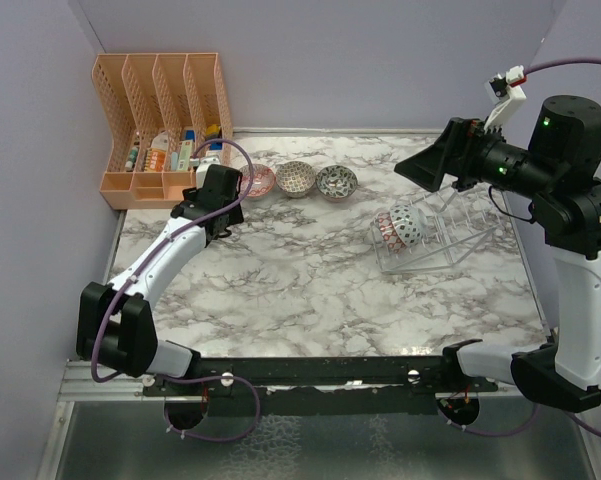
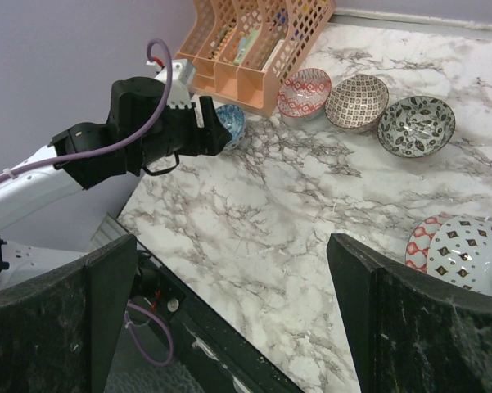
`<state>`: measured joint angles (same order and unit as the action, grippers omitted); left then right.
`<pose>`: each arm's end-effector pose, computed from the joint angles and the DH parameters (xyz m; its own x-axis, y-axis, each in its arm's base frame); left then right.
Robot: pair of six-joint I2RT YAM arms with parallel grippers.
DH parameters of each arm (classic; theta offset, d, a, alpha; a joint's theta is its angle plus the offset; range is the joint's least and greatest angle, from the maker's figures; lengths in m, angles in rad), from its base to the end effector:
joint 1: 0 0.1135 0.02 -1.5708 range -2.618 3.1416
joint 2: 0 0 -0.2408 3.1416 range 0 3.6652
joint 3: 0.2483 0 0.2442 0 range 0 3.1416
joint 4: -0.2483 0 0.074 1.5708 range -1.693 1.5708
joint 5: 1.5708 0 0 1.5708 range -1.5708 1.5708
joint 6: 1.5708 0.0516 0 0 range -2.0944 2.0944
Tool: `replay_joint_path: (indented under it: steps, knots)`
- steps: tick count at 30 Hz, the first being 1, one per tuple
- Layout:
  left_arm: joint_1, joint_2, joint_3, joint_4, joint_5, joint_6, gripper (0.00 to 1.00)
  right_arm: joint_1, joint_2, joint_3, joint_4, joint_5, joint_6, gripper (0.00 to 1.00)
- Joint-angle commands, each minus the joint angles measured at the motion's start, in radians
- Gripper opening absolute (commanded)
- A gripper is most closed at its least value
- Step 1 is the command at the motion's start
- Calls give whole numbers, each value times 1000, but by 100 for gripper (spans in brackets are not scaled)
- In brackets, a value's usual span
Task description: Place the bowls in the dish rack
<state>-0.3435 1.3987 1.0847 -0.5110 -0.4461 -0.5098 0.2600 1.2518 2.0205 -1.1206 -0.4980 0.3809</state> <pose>0.2940 -0.0815 0.2462 -0.6174 -0.2467 -0.7469 -0.3129 0.9482 -0.0545 0.1724 0.0714 0.5087 -0.5543 0.1905 -0.8102 -0.4881 0.7141 0.5018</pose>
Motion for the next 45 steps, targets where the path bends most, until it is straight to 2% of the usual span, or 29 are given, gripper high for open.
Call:
replay_joint_path:
  steps: [1, 4, 8, 16, 26, 34, 36, 38, 45]
  knots:
    - [39, 39, -32, 120, -91, 219, 68, -4, 5, -3, 24, -36, -2, 99]
    - [65, 100, -27, 145, -75, 275, 67, -4, 8, 2, 13, -31, -8, 99]
    - [96, 162, -32, 211, 15, 334, 62, -4, 6, 4, 7, -18, -9, 99]
    - [154, 242, -37, 229, 176, 362, 60, -4, 0, 2, 5, 4, -10, 99]
    - [155, 268, -114, 246, 195, 373, 56, -4, 8, -12, 18, 12, -7, 99]
    - [156, 241, -151, 253, 150, 376, 31, -4, 14, 25, -6, 51, -9, 100]
    - [155, 235, -158, 250, 139, 377, 18, -4, 13, 31, -14, 65, -9, 100]
    - [155, 225, -159, 240, 129, 377, 1, -4, 14, 44, -22, 78, -11, 100]
    - [155, 115, -143, 197, 149, 364, 0, -4, 23, 99, -57, 131, -20, 100]
